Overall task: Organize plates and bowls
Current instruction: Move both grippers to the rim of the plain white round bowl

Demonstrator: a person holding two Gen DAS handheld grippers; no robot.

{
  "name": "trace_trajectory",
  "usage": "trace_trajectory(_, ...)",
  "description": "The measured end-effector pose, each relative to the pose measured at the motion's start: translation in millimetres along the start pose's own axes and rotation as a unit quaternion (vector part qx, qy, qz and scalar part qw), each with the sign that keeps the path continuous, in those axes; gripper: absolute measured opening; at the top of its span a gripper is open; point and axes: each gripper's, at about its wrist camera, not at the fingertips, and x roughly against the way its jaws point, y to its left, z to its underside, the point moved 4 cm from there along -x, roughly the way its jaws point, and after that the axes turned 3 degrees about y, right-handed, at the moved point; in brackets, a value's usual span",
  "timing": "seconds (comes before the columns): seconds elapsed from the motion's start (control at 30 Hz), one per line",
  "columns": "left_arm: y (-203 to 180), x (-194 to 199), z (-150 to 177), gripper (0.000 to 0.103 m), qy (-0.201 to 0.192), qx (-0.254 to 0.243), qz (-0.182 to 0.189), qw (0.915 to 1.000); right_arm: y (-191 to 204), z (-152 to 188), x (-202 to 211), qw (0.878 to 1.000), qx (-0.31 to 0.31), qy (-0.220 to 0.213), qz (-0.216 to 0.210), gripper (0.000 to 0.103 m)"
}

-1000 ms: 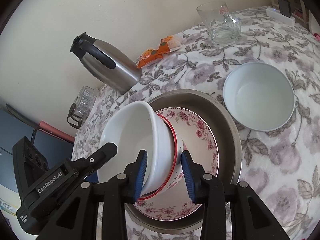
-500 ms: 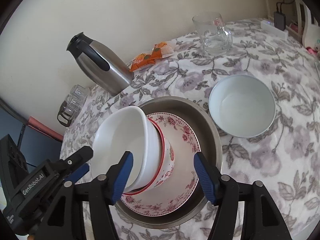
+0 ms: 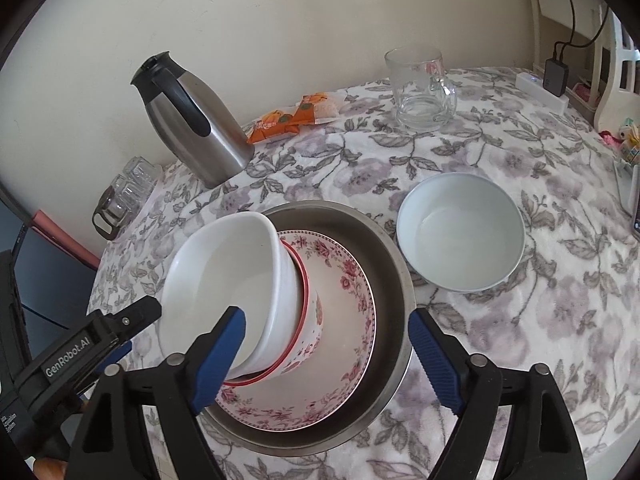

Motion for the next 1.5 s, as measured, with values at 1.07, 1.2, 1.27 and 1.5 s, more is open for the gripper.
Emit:
trace_trajectory(1.07,-37,42,5,0.099,-0.108,-0.016,-0.033,0.9934,-59,-19,48,0.997,-0.023,-0.068,0.020,0.103)
trace_trajectory(1.2,-62,56,6,0.099,-0.150,-0.047,-0.025,0.9872,-90,-26,59,0.995,-0.056,-0.078,0.029,0.103)
trace_trajectory(1.27,-77,60,6,0.099,-0.162,-0.062,-0.012,0.9848,-108,-29,65,0.993,-0.076,-0.082,0.028,0.103)
trace_trajectory(1.5,-131,63,12,0.099,-0.174,-0.109,0.032,0.9782,-166,-35,80,0.985,-0.133,-0.101,0.046,0.103)
